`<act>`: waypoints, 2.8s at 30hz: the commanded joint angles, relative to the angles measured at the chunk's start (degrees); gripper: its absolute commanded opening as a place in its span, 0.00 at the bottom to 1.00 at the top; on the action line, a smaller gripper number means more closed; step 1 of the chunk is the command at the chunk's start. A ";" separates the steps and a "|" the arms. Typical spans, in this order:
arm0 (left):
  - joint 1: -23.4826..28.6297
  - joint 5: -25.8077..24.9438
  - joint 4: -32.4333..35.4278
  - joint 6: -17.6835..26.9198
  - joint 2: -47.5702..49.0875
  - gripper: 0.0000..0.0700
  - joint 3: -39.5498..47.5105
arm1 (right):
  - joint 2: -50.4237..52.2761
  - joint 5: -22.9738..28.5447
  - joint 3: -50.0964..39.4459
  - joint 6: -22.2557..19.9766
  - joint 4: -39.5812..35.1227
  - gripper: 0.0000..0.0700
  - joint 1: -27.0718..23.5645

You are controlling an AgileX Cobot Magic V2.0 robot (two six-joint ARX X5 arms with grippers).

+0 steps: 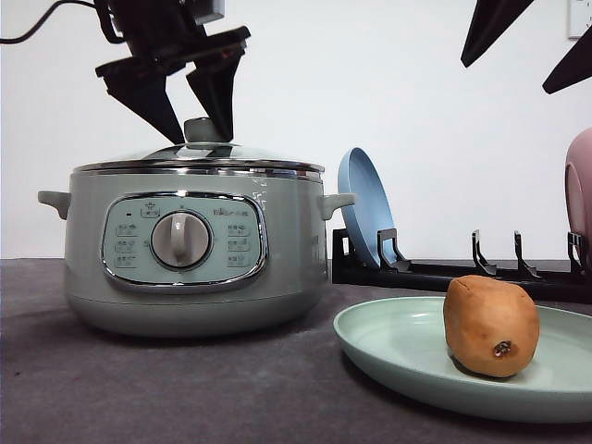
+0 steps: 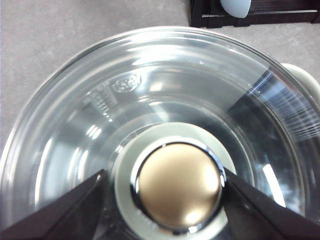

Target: Transfer potato from steamer to green plate

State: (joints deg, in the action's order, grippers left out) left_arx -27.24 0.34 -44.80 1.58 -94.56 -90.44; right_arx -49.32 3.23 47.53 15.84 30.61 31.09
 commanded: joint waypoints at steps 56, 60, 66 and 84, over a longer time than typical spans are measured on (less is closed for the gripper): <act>-0.26 -16.98 -25.50 -1.16 22.56 0.00 -3.84 | -0.37 -18.21 0.70 -3.04 5.01 0.00 0.33; -0.26 -16.98 -25.49 -1.07 22.56 0.00 -3.84 | -0.37 -18.21 0.70 -3.04 4.98 0.00 0.33; 0.65 -16.67 -23.59 -0.96 23.99 0.00 -3.84 | -0.37 -18.21 0.70 -3.04 4.98 0.00 0.33; 22.43 -12.01 31.11 3.39 62.08 0.00 31.87 | -0.37 -18.21 0.70 -3.04 4.98 0.00 0.33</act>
State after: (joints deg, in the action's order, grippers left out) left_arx -5.29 -12.56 -15.53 3.47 -34.21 -61.40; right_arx -49.32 -14.96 47.53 13.28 36.18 31.07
